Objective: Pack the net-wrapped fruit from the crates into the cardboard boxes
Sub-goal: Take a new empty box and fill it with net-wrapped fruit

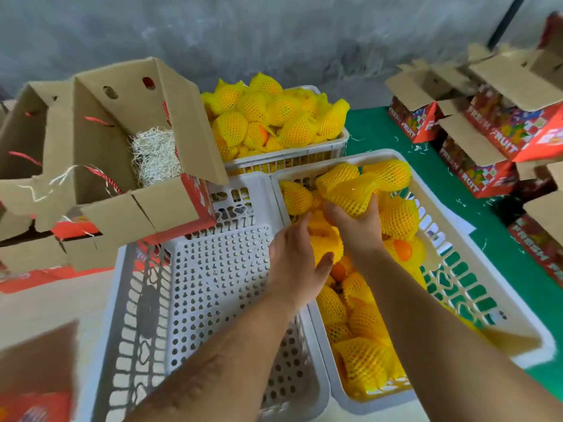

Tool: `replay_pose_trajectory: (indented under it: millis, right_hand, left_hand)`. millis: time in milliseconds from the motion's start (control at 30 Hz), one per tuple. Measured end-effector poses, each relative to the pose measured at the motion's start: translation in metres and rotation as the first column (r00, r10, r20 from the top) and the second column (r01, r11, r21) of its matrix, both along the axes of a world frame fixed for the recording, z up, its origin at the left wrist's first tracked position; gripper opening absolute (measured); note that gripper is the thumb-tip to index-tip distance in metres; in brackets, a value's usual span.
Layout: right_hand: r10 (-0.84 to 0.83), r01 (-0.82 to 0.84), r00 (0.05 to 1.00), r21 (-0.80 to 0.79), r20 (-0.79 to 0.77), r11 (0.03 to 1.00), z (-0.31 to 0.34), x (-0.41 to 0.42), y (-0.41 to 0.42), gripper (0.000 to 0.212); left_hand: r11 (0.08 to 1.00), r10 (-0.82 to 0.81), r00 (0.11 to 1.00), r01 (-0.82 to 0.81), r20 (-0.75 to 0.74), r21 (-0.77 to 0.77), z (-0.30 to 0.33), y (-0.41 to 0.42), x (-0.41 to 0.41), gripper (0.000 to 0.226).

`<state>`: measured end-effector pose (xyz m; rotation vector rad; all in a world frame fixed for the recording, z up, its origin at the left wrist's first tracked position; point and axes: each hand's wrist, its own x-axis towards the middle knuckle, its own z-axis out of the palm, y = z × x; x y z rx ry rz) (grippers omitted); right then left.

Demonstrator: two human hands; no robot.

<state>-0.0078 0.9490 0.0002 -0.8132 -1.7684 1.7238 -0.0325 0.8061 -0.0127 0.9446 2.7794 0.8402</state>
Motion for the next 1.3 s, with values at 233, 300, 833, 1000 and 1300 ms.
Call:
replay_pose_trajectory:
  millis: [233,300,833,1000,1300]
  right_hand:
    - [0.046,-0.055,0.998,-0.226,-0.047,0.973,0.011,0.027,-0.023,0.035]
    - [0.181,-0.163,0.983,-0.312,0.03,0.936,0.013,0.035,-0.032,0.044]
    - [0.523,-0.54,0.835,-0.073,-0.172,0.839,0.04,0.051,-0.247,0.064]
    - [0.569,-0.567,0.82,0.056,-0.062,0.822,0.04,0.036,-0.339,0.066]
    - [0.342,-0.349,0.929,-0.026,-0.14,0.937,0.036,0.016,-0.54,0.057]
  left_hand:
    - [0.967,-0.08,0.958,0.008,0.275,0.253,0.022,-0.009,0.015,0.073]
    - [0.892,-0.126,0.856,-0.124,0.502,0.435,0.039,-0.012,0.019,0.073]
    - [0.387,-0.142,0.602,-0.697,0.786,0.604,0.054,-0.214,0.047,0.086]
    - [0.297,-0.001,0.702,-0.68,0.713,0.67,0.05,-0.313,0.035,0.038]
    - [0.665,0.181,0.949,-0.312,0.259,0.679,0.044,-0.518,0.018,0.019]
